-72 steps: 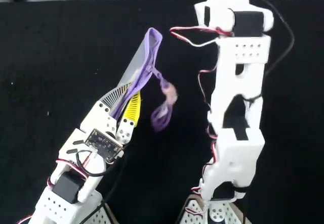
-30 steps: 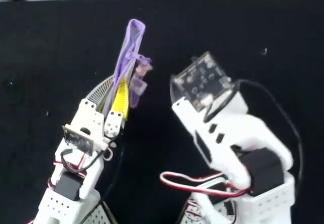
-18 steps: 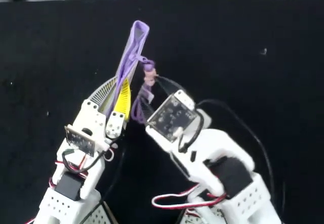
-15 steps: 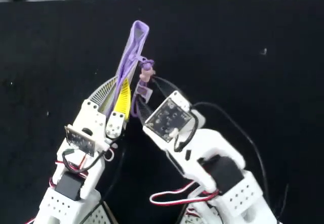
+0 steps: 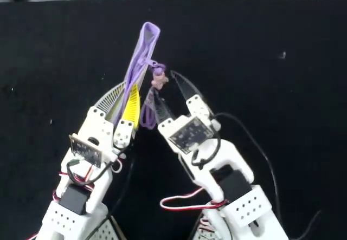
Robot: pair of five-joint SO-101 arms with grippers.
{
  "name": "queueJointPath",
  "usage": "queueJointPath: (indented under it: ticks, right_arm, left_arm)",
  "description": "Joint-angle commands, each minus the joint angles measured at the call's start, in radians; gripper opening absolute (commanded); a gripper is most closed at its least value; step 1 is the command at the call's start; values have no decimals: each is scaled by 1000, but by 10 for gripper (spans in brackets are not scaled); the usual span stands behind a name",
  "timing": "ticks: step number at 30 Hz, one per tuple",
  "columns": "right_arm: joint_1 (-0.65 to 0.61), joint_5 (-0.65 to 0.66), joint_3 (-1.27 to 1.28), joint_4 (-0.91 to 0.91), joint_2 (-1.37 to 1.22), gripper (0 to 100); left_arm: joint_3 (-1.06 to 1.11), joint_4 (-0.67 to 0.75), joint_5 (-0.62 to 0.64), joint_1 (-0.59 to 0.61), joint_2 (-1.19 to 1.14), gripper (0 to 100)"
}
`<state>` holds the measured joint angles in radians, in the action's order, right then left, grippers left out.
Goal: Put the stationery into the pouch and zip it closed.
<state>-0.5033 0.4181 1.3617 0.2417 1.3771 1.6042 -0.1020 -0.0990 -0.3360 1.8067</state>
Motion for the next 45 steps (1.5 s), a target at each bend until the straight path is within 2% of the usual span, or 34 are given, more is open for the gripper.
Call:
queueJointPath:
  ticks: [1,8,14,24,36,42,45]
  right_arm:
    - [20,9,-5,-78,-19,163]
    - [17,3,-13,-201,-154,163]
    - [21,3,-70,-210,-263,162]
    - [46,2,-79,-206,-262,162]
    - [41,0,-30,-204,-122,161]
    - [41,0,-64,-207,-194,32]
    - [41,0,-99,-206,-246,13]
  left_arm:
    - [-30,8,14,-4,17,27]
    - [-30,8,14,-4,17,27]
    - [-30,8,14,-4,17,27]
    - [-19,8,9,-4,17,27]
    - [-19,8,8,-4,17,27]
    - [-19,8,8,-4,17,27]
    - [-19,8,8,-4,17,27]
